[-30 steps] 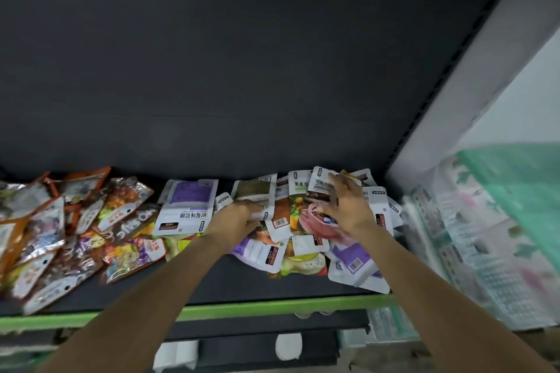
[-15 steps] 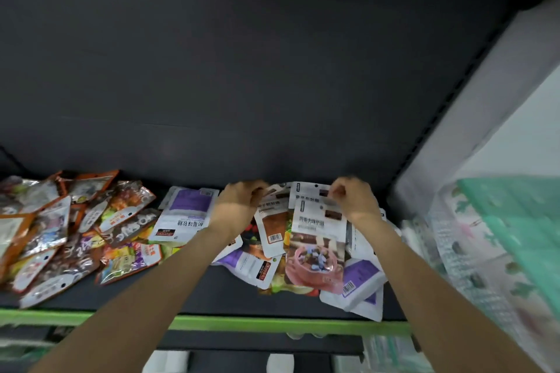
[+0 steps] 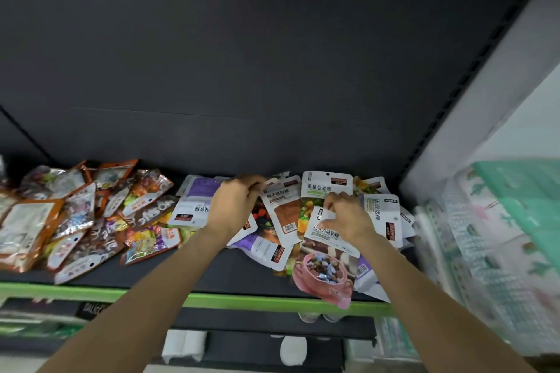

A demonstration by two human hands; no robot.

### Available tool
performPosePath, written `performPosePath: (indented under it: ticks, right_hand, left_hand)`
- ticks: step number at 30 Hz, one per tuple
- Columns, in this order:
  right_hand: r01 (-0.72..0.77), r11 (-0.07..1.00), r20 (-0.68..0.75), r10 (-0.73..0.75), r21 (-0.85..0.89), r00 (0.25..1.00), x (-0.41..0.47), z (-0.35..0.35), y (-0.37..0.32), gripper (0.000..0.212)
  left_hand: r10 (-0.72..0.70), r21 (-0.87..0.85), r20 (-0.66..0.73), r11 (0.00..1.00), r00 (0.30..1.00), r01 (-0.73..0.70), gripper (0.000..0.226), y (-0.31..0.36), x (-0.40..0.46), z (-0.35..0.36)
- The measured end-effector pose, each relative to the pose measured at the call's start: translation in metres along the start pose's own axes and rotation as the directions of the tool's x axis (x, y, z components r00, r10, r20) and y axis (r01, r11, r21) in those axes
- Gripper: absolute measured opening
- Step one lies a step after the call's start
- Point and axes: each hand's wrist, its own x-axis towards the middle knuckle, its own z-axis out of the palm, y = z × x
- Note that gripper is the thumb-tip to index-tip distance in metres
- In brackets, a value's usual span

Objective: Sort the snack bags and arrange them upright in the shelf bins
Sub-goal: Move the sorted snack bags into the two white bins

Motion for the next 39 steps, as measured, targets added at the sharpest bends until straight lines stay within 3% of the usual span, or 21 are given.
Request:
performPosePath:
  ticks: [2, 5, 13, 19, 27, 39]
  right_hand:
    - [-0.018, 0.995, -0.003, 0.018, 0.093, 1.0, 0.002, -0.001, -0.001, 0.023]
    - [0.01, 0.973, 0.007, -0.012, 0.23, 1.0, 0.002, -0.009, -0.004, 0.032]
    - [0.245, 0.917, -0.172, -0.198, 0.315, 0.965, -0.039, -0.053, -0.055, 0.018]
    - [0.403, 0.876, -0.302, -0.321, 0.265, 0.898, -0.056, -0.062, -0.123, 0.002]
    - [0.54, 0.817, -0.446, -0.414, 0.204, 0.794, -0.07, -0.034, -0.258, 0.008]
    - [0.589, 0.775, -0.395, -0.479, 0.229, 0.784, -0.096, 0.051, -0.507, 0.012]
  left_hand:
    - [-0.027, -0.028, -0.029, 0.999, 0.999, 0.026, 0.02, -0.002, -0.005, -0.007]
    - [-0.069, -0.059, -0.059, 0.996, 0.996, 0.065, 0.021, -0.004, -0.009, -0.021]
    - [-0.042, -0.12, -0.205, 0.993, 0.978, 0.017, 0.017, -0.008, -0.026, -0.076]
    - [-0.039, -0.112, -0.249, 0.994, 0.968, 0.011, 0.012, -0.031, -0.061, -0.126]
    - [-0.057, -0.04, -0.415, 0.998, 0.908, 0.044, 0.012, -0.095, -0.116, -0.217]
    - [-0.102, 0.018, -0.465, 0.992, 0.879, 0.125, 0.013, -0.267, -0.212, -0.389]
